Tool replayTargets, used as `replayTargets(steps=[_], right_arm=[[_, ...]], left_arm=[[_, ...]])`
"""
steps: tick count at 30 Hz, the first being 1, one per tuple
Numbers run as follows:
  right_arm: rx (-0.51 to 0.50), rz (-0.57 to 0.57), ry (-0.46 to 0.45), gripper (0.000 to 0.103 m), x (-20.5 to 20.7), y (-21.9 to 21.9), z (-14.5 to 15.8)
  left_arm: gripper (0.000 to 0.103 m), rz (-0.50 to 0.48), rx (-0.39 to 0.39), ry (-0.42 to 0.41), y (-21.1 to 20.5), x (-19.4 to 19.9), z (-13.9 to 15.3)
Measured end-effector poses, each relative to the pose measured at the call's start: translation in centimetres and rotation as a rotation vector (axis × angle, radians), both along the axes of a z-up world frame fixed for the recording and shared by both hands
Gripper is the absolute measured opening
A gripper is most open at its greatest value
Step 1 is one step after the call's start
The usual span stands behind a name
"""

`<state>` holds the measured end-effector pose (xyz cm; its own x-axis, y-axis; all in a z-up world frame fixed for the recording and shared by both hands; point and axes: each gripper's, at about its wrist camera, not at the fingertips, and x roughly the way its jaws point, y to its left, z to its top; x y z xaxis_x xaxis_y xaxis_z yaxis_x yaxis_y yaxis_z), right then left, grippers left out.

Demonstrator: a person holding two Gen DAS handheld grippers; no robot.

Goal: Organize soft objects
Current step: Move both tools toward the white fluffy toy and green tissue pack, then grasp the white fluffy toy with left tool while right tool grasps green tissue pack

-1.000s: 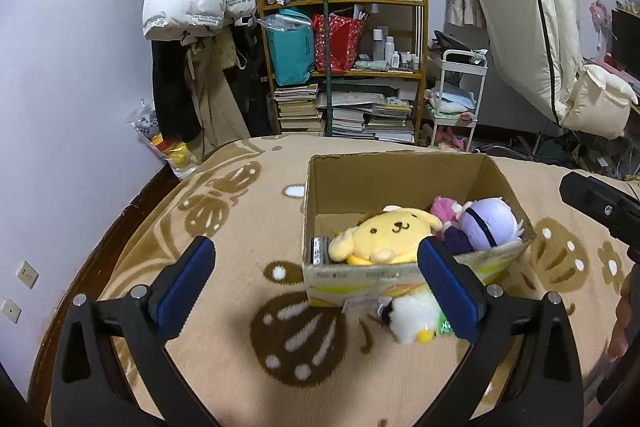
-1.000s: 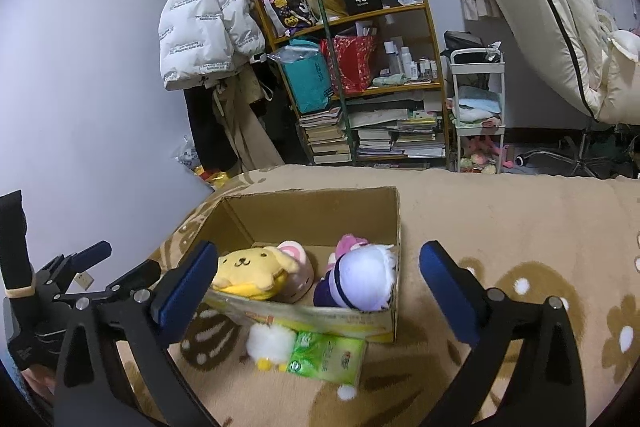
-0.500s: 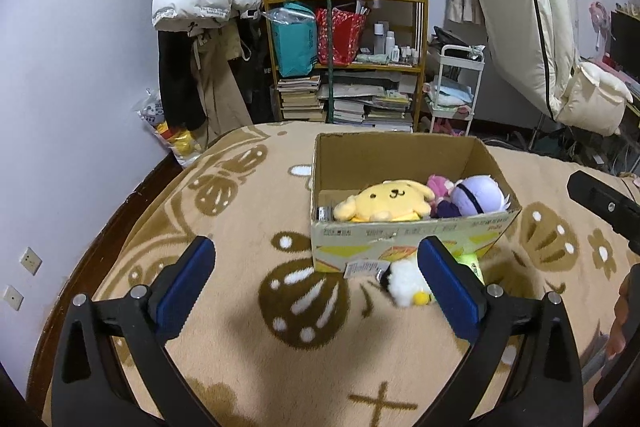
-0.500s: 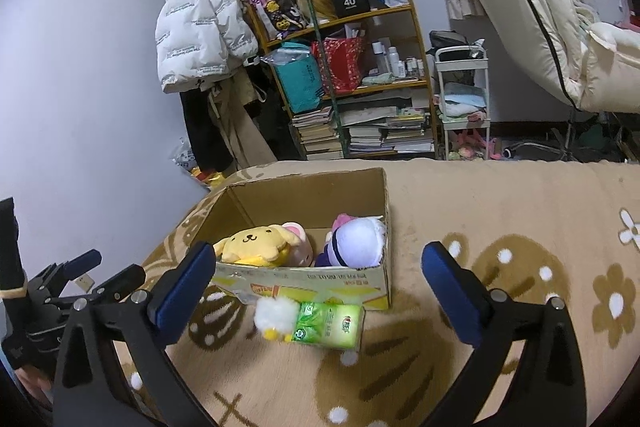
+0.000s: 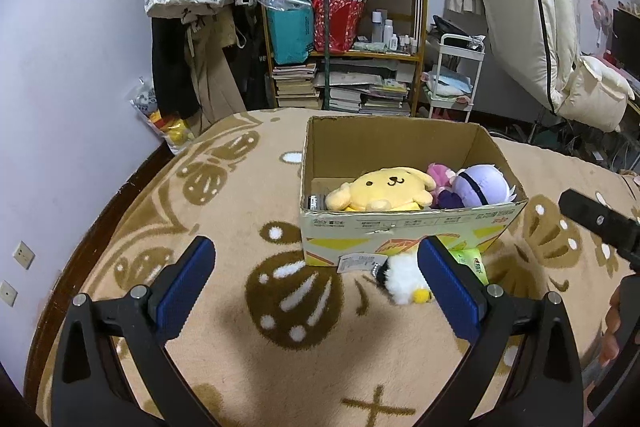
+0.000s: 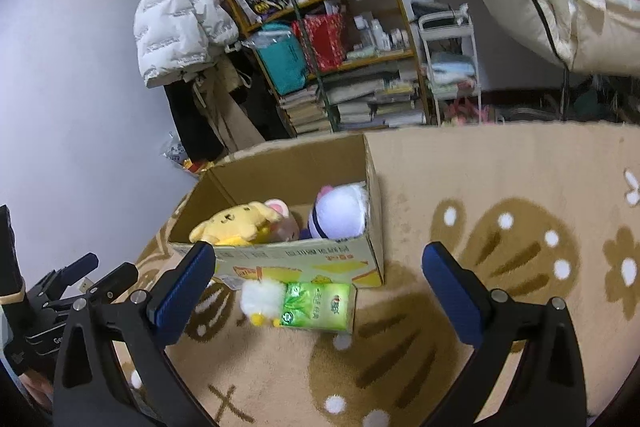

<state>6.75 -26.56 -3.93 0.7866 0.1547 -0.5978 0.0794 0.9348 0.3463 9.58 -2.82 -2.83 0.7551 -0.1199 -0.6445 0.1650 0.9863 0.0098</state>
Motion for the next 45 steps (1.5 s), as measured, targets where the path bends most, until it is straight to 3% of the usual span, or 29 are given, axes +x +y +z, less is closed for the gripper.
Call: replayTargets(steps=[7,16,29,45], right_arm=[[-0.013,0.004,0.049,0.103,1.2,0.5,-1.4],[-0.078,0.030,0.107,0.103,2.8,1.2,-3.0],[-0.012,0.034,0.187,0.103,4.4,1.0,-5.4],[0.042,0.041,0.285,0.103,6.0,0.8,-8.1]], left_arm=[[0.100,-0.014,-0.019,0.021,-0.6,1.4,-1.1],[0.100,-0.059,0.015,0.049,-2.4,2.7,-3.0],[0.100,-0.083,0.040,0.098,-3.6,3.9,-5.3],[0.100,-0.195,0.075,0.145,-6.2,4.5,-8.1]])
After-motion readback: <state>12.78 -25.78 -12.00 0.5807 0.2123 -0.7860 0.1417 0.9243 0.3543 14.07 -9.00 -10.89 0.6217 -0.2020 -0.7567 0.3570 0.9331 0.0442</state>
